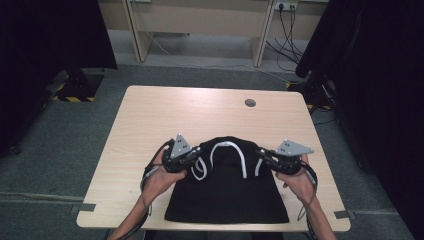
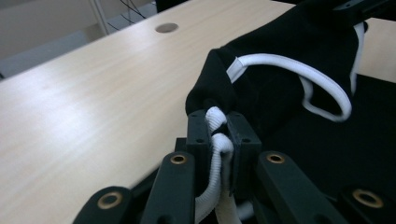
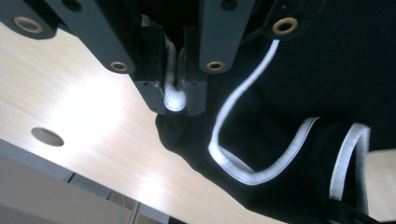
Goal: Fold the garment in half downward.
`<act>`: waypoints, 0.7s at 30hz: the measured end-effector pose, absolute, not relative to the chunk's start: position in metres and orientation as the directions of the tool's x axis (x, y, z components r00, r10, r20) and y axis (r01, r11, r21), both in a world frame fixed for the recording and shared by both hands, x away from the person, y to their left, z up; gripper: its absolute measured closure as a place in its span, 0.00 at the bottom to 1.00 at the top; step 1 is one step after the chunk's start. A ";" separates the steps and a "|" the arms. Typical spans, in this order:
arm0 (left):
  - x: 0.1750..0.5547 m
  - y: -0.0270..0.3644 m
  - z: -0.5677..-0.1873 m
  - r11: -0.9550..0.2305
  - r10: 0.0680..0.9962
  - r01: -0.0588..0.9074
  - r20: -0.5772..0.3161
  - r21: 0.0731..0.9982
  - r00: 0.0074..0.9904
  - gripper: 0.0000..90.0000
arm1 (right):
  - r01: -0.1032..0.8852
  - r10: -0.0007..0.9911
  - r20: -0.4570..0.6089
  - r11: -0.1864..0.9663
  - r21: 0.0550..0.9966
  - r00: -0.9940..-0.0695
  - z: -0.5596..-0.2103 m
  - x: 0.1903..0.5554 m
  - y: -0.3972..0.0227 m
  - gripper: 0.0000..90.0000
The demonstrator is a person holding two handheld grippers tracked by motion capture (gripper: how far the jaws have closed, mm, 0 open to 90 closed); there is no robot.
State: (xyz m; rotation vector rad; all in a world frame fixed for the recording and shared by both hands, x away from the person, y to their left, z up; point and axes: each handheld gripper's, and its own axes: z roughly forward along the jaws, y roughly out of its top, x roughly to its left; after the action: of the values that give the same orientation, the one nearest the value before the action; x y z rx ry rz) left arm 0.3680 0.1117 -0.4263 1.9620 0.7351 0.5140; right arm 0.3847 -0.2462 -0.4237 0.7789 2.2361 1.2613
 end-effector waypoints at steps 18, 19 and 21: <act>0.293 0.123 -0.478 -0.456 0.627 0.426 -0.058 0.781 0.777 0.85 | 0.357 0.647 -0.066 0.500 0.789 -0.759 -0.468 0.299 -0.261 0.90; 0.295 0.122 -0.478 -0.462 0.629 0.427 -0.052 0.778 0.775 0.85 | 0.362 0.650 -0.067 0.502 0.785 -0.757 -0.469 0.299 -0.261 0.90; 0.302 0.120 -0.478 -0.459 0.637 0.430 -0.049 0.777 0.769 0.84 | 0.368 0.653 -0.066 0.505 0.781 -0.755 -0.471 0.302 -0.261 0.90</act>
State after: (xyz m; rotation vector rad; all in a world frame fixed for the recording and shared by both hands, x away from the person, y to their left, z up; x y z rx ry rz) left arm 0.3019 0.1202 -0.4785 2.1249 0.7942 0.3152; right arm 0.3022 -0.2605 -0.4714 0.8501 2.3991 1.1203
